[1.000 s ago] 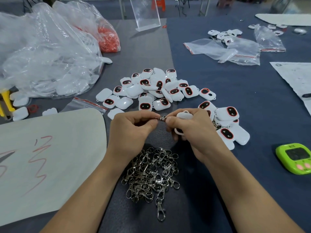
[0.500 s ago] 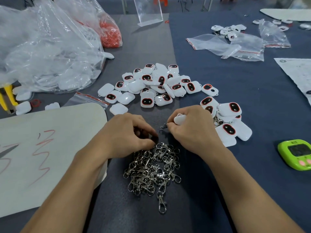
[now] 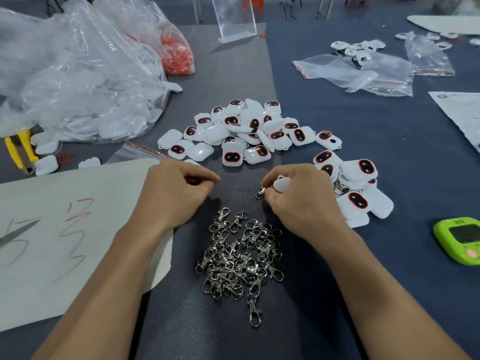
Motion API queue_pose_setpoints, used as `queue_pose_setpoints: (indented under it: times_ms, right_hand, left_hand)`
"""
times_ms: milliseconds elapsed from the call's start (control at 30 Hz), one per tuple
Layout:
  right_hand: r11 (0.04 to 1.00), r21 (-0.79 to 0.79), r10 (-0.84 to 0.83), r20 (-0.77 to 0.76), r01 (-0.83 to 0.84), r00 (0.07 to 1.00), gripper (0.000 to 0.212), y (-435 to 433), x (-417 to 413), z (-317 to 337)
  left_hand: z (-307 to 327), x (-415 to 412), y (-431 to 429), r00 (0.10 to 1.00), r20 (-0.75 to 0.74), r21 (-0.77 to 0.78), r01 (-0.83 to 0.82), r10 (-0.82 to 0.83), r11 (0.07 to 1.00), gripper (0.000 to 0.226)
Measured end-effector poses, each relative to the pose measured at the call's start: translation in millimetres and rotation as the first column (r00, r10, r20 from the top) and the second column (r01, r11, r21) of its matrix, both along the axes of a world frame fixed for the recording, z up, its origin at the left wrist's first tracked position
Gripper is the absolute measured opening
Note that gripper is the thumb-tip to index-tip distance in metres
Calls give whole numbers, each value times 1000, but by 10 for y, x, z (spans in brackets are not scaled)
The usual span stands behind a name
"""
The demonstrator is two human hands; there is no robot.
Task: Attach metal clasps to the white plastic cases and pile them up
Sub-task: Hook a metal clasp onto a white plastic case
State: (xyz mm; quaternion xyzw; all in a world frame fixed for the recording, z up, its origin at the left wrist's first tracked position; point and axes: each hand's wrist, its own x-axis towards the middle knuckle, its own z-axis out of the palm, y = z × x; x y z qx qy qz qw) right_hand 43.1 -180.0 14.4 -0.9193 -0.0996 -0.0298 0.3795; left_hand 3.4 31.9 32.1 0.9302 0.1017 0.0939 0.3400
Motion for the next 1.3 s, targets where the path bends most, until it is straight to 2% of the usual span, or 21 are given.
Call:
queue_pose_setpoints:
  times_ms: [67,133,300,433,467,533,600,633,700,800,967,1067,1167,1233,1300]
  right_hand:
    - [999,-31,22,-11,-22,1000,6,6,-1,-6]
    - [999,-36,33,-17,-33,999,6,6,1,-12]
    - [999,-17,48,-24,-49,999,6,11,3,-22]
    - [996,56,71,-36,-69,997,9,43,-21,-21]
    - [991,102,88,-50,-82,995,11,51,-27,-13]
    - [967,230,134,-108,-106,985,13,64,-36,5]
    - [912,397,200,-201,-107,959,11,82,-48,30]
    - [882,461,228,-239,-96,944,11,93,-53,37]
    - [844,532,238,-269,-62,933,14,107,-57,41]
    - [782,623,197,-271,15,942,20,89,-37,51]
    - [774,627,101,-264,91,959,15,65,-14,63]
    - [790,602,29,-227,117,973,14,70,-27,66]
    - [858,503,-57,-112,106,992,10,44,-24,58]
    - [909,411,-67,-28,73,997,11,26,-36,66]
    - [945,325,-36,17,28,999,12,23,-55,71]
  left_hand:
    - [18,-31,-19,986,-136,66,104,-95,992,20]
    - [23,-54,-56,957,-216,34,205,-193,978,25]
    - [6,-11,-24,922,-222,16,328,-317,945,25]
    - [-60,-30,-44,946,-141,56,301,-291,952,27]
    - [-68,-32,-70,958,-89,10,276,-274,961,28]
    - [-72,-30,-150,981,57,-255,193,-185,947,26]
    - [-72,-13,-238,989,143,-572,119,-45,812,21]
    - [-78,-5,-279,989,145,-670,95,4,736,21]
    - [-94,9,-335,993,111,-767,64,34,638,18]
    - [-101,27,-369,996,83,-803,61,10,592,14]
    - [-131,52,-390,996,90,-781,69,3,621,25]
    - [-160,52,-399,996,82,-730,76,-23,679,20]
    - [-206,41,-432,995,99,-621,51,14,782,8]
    - [-213,35,-451,986,165,-521,55,37,852,14]
    - [-203,29,-466,971,237,-468,111,4,877,17]
